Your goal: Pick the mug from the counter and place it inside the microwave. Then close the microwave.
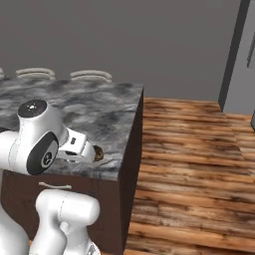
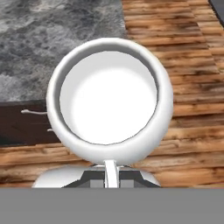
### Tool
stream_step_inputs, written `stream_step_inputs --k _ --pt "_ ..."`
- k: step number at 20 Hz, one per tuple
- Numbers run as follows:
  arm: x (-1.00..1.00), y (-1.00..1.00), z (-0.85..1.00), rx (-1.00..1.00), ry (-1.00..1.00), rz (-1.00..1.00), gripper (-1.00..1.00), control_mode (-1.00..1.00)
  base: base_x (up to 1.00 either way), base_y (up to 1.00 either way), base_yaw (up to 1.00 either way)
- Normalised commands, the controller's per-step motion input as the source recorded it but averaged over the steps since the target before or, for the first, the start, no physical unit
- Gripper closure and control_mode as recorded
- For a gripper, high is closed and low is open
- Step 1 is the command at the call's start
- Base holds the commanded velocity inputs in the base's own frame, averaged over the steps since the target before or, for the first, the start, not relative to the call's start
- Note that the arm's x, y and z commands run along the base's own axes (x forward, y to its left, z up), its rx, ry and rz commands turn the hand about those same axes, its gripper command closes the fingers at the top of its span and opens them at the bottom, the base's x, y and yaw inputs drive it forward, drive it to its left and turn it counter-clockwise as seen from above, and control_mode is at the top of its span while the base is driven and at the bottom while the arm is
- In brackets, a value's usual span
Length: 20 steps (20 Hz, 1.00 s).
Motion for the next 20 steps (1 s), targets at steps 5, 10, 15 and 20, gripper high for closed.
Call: stream_step_inputs --k 5,10,15,20 --pt "0.0 0.0 0.0 0.0 0.0 0.0 1.0 1.0 -0.1 -0.36 -0.43" --pt "0.0 0.0 0.0 0.0 0.0 0.0 1.0 1.0 0.04 -0.93 -0.51" --pt "0.0 0.0 0.0 0.0 0.0 0.0 1.0 1.0 0.0 -1.0 -0.36" --pt "0.0 0.0 0.0 0.0 0.0 0.0 1.0 1.0 0.89 -0.46 -0.13"
